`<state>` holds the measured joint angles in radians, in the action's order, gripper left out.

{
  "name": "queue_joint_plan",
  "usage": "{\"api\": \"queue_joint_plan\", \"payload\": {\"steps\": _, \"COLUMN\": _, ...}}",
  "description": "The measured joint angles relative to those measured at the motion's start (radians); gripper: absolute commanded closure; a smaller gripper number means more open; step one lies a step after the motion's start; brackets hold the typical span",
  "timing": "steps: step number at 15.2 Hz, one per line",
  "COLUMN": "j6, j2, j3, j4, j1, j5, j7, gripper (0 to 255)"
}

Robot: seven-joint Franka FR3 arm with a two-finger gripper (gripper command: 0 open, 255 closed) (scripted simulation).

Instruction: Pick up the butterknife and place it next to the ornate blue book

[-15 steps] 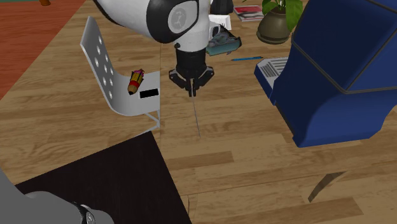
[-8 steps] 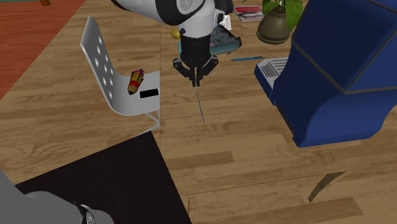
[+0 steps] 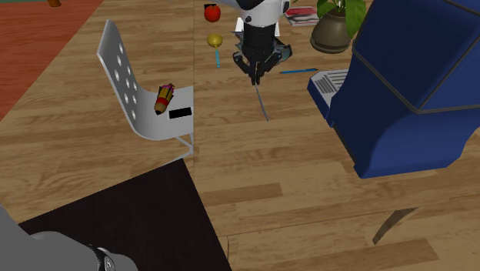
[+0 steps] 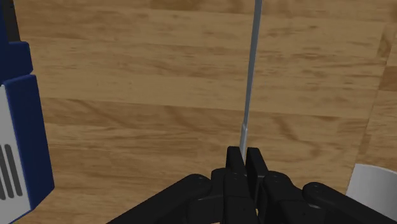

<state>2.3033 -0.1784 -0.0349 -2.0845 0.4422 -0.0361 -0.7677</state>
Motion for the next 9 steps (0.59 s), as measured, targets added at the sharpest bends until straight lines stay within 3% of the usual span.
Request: {"api": "queue_joint_plan", "payload": {"steps": 9, "j6": -0.173, "j2": -0.346, "j3": -0.002, "j4": 0.519, "j1": 0.020, "j5": 0.019, "j7": 0.032, "gripper": 255}}
